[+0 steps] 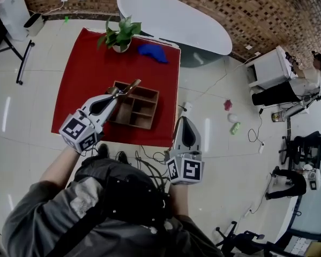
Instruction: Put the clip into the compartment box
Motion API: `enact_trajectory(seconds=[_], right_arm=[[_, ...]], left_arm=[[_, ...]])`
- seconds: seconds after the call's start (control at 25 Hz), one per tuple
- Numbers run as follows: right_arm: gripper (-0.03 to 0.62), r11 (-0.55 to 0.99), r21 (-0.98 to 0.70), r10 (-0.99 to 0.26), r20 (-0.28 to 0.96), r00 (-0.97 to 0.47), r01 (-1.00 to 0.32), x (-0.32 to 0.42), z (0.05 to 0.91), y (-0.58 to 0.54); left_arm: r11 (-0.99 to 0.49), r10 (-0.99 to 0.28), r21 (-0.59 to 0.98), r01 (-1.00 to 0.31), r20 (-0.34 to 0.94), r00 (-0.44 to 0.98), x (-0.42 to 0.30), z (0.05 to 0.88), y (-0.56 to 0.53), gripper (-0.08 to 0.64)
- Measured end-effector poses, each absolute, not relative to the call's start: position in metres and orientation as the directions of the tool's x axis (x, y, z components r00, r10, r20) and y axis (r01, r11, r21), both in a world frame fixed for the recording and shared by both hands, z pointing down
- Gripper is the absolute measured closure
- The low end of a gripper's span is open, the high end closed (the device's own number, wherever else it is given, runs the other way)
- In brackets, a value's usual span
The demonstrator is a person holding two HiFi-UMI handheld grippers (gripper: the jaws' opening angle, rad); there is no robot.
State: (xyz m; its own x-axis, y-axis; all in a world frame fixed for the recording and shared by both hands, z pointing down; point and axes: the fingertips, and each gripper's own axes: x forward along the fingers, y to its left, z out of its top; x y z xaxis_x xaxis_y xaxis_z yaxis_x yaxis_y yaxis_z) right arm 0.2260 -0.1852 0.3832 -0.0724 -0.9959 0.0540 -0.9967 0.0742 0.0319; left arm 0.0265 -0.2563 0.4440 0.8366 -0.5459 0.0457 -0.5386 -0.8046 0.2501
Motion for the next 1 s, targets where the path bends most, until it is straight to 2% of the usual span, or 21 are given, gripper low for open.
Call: enact_trajectory(seconds=[0.36,0.84,0.92,1.0], right_arm=[[0.572,0.036,0.02,-0.995,0.094,-0.034,-0.999,0.241,0.404,-0.192],[0.572,0.065,0.009,-0.993,0.096,-0.064,-0.998,0.231,0.409,-0.207],[0.572,0.074,0.009,-0.993,0.092,-0.073,-0.997,0.229,0.408,-0.209],[0.572,0.082,0.008,-0.993,0.086,-0.081,-0.997,0.228,0.406,-0.212]], left_arm=[[-0.825,-0.491,0.23,-0.517,0.165,0.856,0.053,0.52,-0.264,0.522],[-0.833,-0.455,0.231,-0.502,0.228,0.86,0.05,0.54,-0.26,0.511],[-0.842,-0.447,0.231,-0.488,0.208,0.87,0.052,0.533,-0.257,0.427],[-0.848,-0.449,0.216,-0.485,0.193,0.872,0.055,0.523,-0.255,0.423]])
